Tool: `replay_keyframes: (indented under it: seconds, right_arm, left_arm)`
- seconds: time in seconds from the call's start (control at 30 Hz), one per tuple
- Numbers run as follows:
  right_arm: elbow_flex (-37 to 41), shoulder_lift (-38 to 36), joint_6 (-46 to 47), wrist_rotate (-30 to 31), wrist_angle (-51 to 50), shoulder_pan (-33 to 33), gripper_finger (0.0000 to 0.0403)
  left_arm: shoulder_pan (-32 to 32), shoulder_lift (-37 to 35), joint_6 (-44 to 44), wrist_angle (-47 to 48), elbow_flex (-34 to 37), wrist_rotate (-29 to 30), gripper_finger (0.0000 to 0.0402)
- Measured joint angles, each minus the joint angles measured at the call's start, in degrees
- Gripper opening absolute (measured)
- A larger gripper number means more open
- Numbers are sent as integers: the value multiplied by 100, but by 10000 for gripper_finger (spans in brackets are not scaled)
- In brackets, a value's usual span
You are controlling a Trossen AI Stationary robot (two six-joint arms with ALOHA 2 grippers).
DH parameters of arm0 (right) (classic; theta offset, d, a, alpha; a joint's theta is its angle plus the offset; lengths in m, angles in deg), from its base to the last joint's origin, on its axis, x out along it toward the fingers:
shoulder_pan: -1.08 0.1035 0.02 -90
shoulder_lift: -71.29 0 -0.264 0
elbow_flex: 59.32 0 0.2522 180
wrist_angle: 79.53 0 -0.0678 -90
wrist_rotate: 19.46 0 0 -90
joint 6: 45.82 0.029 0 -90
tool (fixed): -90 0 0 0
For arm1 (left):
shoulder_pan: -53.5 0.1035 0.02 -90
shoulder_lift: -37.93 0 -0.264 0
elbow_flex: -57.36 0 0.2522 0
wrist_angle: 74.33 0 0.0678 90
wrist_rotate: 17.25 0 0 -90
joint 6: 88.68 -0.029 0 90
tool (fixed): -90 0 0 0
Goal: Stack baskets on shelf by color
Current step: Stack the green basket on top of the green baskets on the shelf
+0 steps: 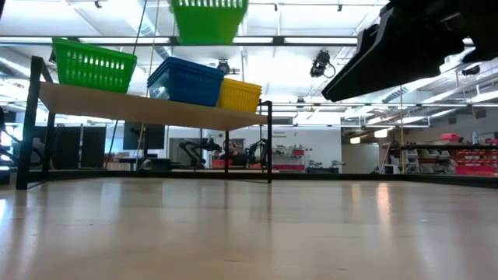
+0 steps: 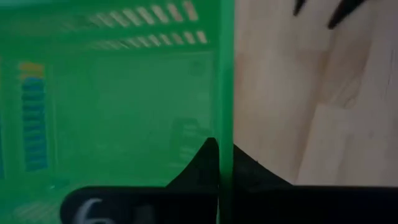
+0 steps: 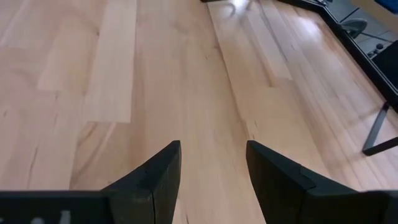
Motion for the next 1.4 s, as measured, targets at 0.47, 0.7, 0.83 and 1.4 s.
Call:
replay_keyframes:
  seconds: [0.47,0.7,0.83,1.4]
  right_arm:
    - [0,7,-1157,-753,1789,-291,187]
    - [0,7,-1739,-1660,2693,-347,187]
    - [0,7,-1803,-1801,2647,-343,187]
    - [482,7,-1451,-1801,2541,-345,187]
  left_arm:
    - [301,-1591,523,113,997,178,2]
    - [270,-2251,1098,103,1927,-3,2]
    - [266,-2551,1279,113,2249,-97,2]
    - [-81,-3477,1043,101,2266,-171,3]
